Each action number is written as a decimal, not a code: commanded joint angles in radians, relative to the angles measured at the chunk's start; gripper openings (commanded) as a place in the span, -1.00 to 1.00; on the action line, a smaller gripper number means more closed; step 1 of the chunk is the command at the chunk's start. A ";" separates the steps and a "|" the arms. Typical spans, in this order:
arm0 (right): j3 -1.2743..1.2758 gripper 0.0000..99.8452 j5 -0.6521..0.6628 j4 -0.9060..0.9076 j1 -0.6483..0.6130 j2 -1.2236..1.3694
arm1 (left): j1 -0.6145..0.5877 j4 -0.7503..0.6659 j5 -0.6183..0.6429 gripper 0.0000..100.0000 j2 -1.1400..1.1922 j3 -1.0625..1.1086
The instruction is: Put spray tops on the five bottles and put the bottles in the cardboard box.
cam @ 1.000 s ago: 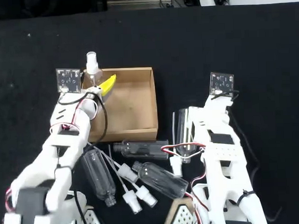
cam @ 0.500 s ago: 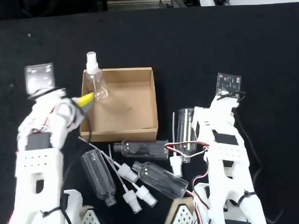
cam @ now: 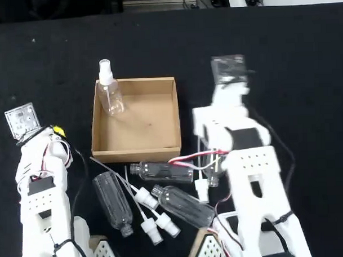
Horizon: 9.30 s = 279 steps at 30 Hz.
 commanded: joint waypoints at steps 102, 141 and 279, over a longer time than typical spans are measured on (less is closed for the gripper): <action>-0.079 -0.63 -0.155 -0.183 -0.089 0.331 | -0.108 0.015 0.173 -0.94 -0.015 0.022; -0.062 -0.92 -0.083 -0.278 0.005 0.522 | -0.110 0.015 0.173 -0.94 -0.026 0.038; 0.159 -0.70 -0.071 -0.167 0.055 -0.025 | 0.189 0.977 -1.252 -0.52 -0.028 -0.125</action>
